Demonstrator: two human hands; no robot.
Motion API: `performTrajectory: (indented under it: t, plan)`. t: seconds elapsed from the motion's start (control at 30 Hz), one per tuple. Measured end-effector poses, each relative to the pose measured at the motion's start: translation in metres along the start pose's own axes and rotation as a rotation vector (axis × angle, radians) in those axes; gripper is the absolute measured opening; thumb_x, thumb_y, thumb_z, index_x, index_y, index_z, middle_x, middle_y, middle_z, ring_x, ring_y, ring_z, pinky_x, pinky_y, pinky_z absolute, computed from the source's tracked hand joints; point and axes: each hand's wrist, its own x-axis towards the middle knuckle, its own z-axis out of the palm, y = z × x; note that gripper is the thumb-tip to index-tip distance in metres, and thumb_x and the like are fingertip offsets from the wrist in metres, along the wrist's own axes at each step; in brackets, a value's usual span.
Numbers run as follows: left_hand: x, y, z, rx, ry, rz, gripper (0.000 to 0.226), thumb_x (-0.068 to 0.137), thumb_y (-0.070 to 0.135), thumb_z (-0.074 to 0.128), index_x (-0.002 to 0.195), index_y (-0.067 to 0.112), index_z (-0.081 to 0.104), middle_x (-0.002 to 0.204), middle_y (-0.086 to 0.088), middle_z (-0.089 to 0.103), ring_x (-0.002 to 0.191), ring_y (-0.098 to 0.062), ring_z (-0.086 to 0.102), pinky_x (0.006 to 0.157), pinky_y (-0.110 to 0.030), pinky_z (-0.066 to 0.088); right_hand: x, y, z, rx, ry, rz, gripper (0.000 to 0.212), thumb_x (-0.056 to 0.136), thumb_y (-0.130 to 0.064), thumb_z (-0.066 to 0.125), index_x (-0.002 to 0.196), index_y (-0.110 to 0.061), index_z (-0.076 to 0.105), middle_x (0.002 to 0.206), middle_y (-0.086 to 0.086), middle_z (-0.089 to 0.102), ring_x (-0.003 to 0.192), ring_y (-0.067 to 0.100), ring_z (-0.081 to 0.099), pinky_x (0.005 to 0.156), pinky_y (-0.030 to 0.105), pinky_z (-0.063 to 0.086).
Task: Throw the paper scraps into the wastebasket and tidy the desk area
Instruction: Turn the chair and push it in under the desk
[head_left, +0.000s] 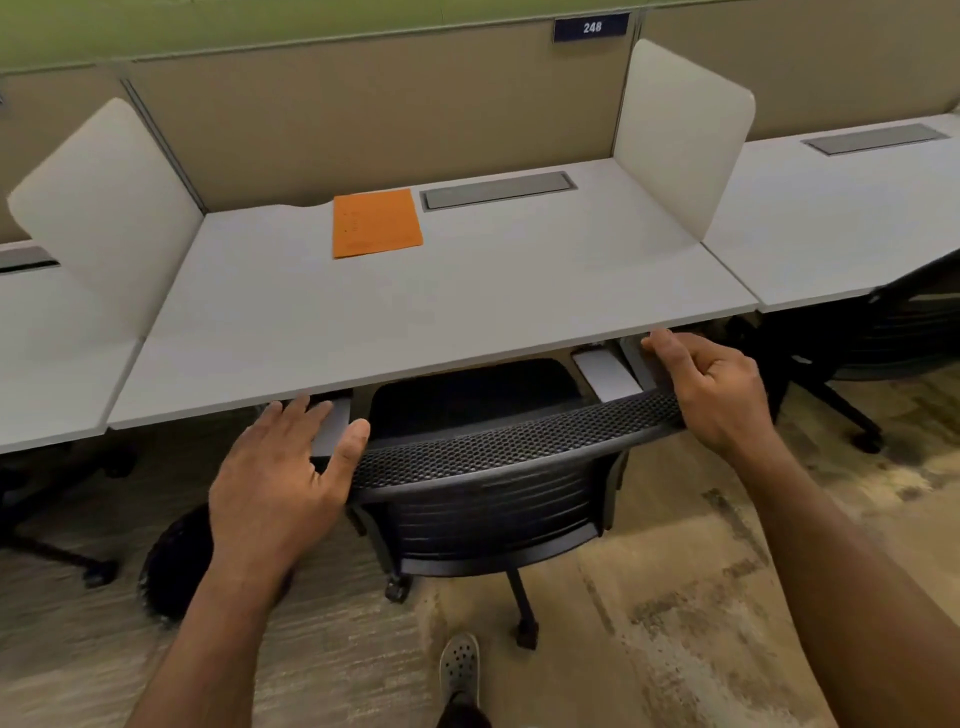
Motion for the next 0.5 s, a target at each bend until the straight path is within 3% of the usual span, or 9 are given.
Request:
performTrajectory:
  t: [0.27, 0.3, 0.4, 0.5]
  plan:
    - [0.058, -0.012, 0.008, 0.035, -0.05, -0.029, 0.094, 0.079, 0.084, 0.007, 0.143, 0.026, 0.045, 0.155, 0.003, 0.037, 0.144, -0.018, 0.029, 0.115, -0.045, 0.026, 0.046, -0.013, 0.031, -0.058, -0.065, 0.039, 0.06, 0.093, -0.066, 0.038, 0.094, -0.015, 0.07, 0.078, 0.003, 0.064, 0.079, 0.022, 0.058, 0.068, 0.033, 0.041]
    - [0.065, -0.014, 0.009, 0.041, -0.054, -0.03, 0.091, 0.082, 0.083, 0.009, 0.143, 0.026, 0.045, 0.154, 0.003, 0.038, 0.144, -0.019, 0.03, 0.116, -0.046, 0.026, 0.052, -0.016, 0.036, -0.063, -0.076, 0.047, 0.06, 0.093, -0.067, 0.038, 0.1, -0.017, 0.071, 0.083, 0.0, 0.065, 0.083, 0.02, 0.058, 0.07, 0.033, 0.042]
    - [0.089, -0.019, 0.012, 0.044, -0.06, -0.038, 0.085, 0.085, 0.08, 0.012, 0.142, 0.027, 0.046, 0.154, 0.002, 0.038, 0.143, -0.019, 0.031, 0.116, -0.046, 0.026, 0.073, -0.021, 0.049, -0.058, -0.086, 0.057, 0.064, 0.091, -0.069, 0.037, 0.12, -0.02, 0.068, 0.118, -0.001, 0.068, 0.114, 0.019, 0.057, 0.098, 0.039, 0.043]
    - [0.109, -0.021, 0.014, 0.045, -0.066, -0.043, 0.082, 0.087, 0.078, 0.014, 0.143, 0.027, 0.046, 0.155, 0.003, 0.037, 0.144, -0.019, 0.03, 0.114, -0.047, 0.026, 0.091, -0.023, 0.058, -0.074, -0.095, 0.062, 0.067, 0.091, -0.07, 0.036, 0.123, -0.019, 0.066, 0.127, 0.002, 0.065, 0.123, 0.021, 0.053, 0.104, 0.039, 0.038]
